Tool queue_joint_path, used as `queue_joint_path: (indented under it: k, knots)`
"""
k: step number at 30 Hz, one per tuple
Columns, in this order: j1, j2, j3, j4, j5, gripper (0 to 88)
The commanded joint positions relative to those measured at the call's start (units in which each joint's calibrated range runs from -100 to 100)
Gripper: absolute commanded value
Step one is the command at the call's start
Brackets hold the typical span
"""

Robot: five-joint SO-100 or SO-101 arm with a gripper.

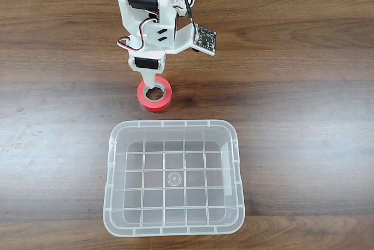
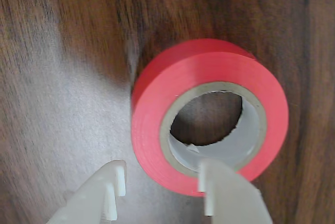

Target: Grab the tape and place it in the box.

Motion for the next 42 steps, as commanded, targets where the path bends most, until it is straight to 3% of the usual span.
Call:
queue_joint_path:
  k: [1,18,24,42]
  knots:
    - [0.64,-0.30,0.80,-2.70,0.13,17.1]
    - [0.71,6.78,2.02,-7.32,2.08,16.5]
    - [0.71,7.26,1.76,-7.23,2.08,1.0]
    - [0.71,5.81,-2.27,-3.21,2.13,1.3]
